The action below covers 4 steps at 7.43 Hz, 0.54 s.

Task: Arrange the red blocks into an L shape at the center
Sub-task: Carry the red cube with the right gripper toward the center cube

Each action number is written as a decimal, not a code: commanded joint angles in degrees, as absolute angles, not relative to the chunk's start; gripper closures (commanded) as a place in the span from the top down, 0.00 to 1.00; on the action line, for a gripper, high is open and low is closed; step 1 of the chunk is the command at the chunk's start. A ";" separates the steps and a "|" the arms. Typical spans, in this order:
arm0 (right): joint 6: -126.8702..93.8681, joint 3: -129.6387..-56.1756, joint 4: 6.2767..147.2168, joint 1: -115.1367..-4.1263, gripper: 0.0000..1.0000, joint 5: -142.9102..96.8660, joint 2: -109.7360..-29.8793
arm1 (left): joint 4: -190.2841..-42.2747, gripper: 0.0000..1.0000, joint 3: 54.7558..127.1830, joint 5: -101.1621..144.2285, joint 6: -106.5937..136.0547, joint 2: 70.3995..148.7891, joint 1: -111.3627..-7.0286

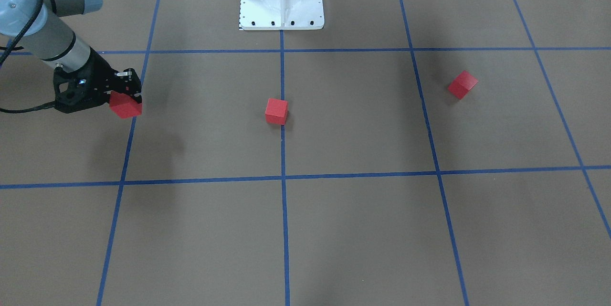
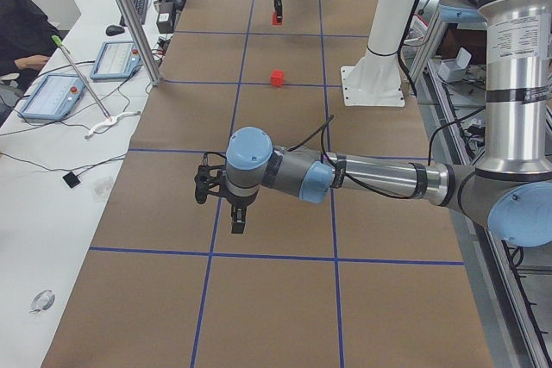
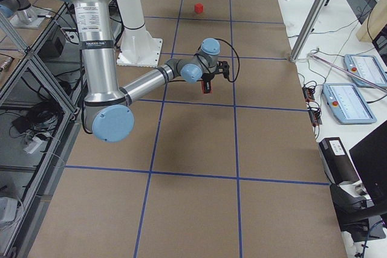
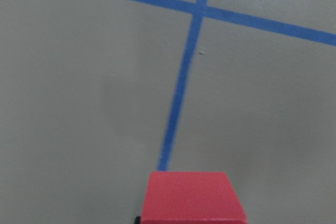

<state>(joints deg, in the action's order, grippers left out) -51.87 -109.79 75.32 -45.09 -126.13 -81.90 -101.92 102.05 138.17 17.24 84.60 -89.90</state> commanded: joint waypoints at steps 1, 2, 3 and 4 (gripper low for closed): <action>-63.60 -111.88 80.13 -37.99 0.00 -123.33 -74.13 | -102.13 1.00 102.30 138.25 17.40 84.99 -89.56; -63.81 -112.06 83.55 -36.40 0.00 -122.01 -70.61 | -102.13 1.00 102.30 138.25 17.40 85.08 -89.47; -63.81 -112.15 86.89 -35.08 0.00 -120.86 -67.18 | -102.13 1.00 102.39 138.25 17.40 85.17 -89.39; -65.11 -112.15 88.75 -32.28 0.00 -118.07 -64.71 | -102.13 1.00 102.31 138.25 17.49 85.25 -88.95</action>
